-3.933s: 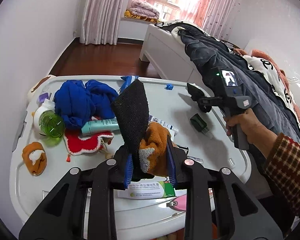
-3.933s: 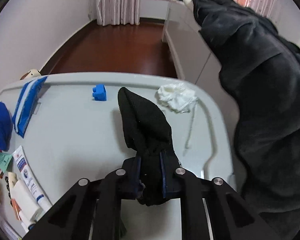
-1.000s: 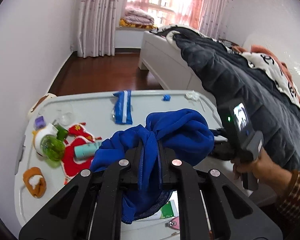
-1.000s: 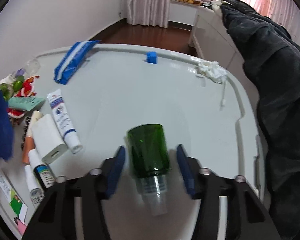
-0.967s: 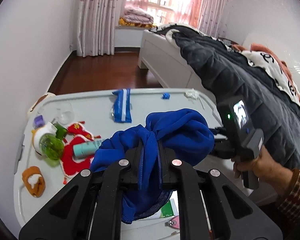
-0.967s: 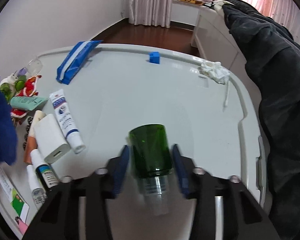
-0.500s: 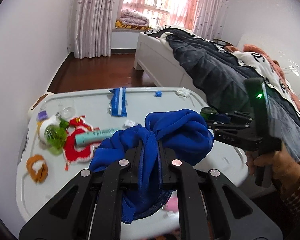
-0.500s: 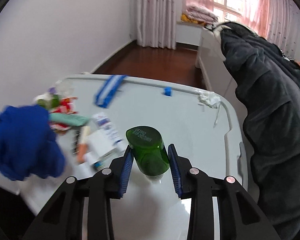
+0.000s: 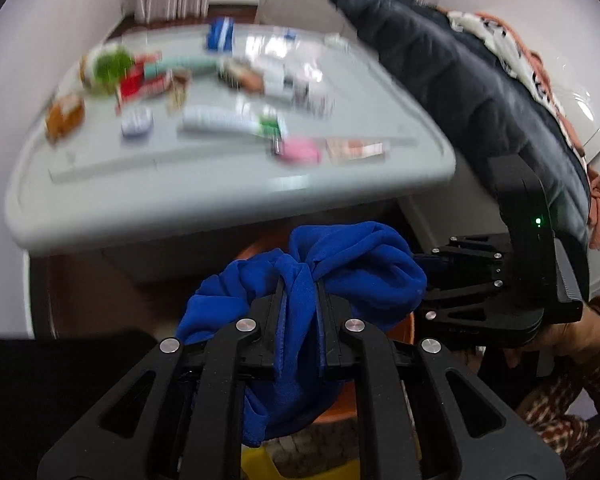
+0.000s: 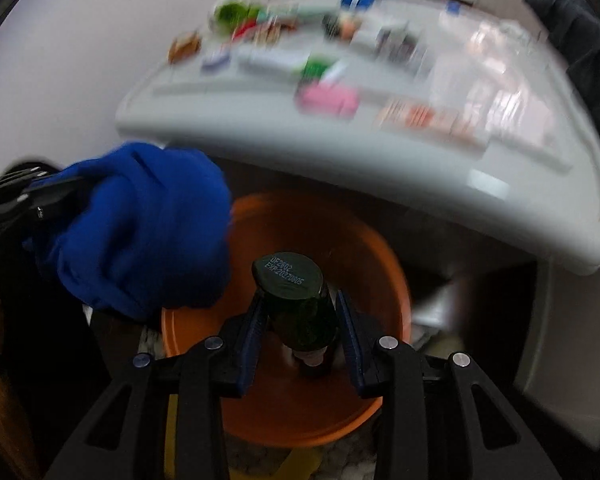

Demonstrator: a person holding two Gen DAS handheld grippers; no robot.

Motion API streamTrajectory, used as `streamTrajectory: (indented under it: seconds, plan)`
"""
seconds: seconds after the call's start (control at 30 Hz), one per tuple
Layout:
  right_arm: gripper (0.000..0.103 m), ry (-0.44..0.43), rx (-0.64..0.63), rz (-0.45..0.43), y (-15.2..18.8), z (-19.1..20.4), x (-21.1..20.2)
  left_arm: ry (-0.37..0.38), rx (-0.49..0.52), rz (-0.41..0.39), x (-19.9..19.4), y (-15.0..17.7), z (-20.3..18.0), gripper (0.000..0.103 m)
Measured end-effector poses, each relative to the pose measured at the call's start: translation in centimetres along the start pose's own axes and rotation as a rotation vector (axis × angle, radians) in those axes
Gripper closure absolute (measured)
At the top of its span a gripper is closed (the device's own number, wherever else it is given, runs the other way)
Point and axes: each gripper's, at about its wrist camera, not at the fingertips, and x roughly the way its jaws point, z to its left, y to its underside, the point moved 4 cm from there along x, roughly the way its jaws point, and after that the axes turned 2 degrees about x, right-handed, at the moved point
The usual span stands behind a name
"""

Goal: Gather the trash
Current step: 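Lower the sweater and green bottle into the orange bucket and release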

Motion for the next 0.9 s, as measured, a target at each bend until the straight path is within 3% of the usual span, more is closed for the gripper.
streamTrajectory:
  seconds: [0.03,0.07,0.1,0.13,0.2,0.37,0.47,0.63,0.77,0.9]
  plan:
    - [0.065,0.010,-0.008,0.019,0.4,0.3,0.4,0.004,0.001,0.037,0.8,0.7,-0.1,0.087]
    - [0.042,0.033,-0.006,0.021,0.8,0.2,0.6,0.007,-0.008,0.054,1.2,1.3,-0.1,0.085]
    - [0.029,0.051,-0.006,0.026,0.8,0.1,0.6,0.012,-0.026,0.068,1.5,1.6,0.1,0.076]
    - [0.022,0.078,-0.007,-0.004,0.6,-0.3,0.0,0.020,-0.041,0.086,1.8,1.8,0.3,0.063]
    - [0.023,0.119,0.000,-0.041,0.2,-1.2,-1.0,-0.002,-0.060,0.072,1.5,1.7,0.8,0.051]
    - [0.023,0.126,0.099,-0.185,-2.3,-4.0,-5.1,-0.063,-0.086,-0.062,-1.4,-1.0,2.9,0.043]
    - [0.022,0.139,0.084,-0.281,-5.3,-4.1,-7.8,-0.122,-0.132,-0.143,-3.2,-4.8,5.5,0.040]
    - [0.018,0.112,0.053,-0.432,-10.5,-3.1,-11.1,-0.299,-0.226,-0.291,-5.0,-13.7,11.4,0.018]
    - [0.018,0.056,0.066,-0.514,-13.7,-2.7,-11.6,-0.360,-0.327,-0.259,-2.4,-19.7,17.0,0.016]
    - [0.018,0.072,0.038,-0.514,-13.2,-3.2,-10.0,-0.411,-0.357,-0.184,1.6,-23.1,21.0,0.016]
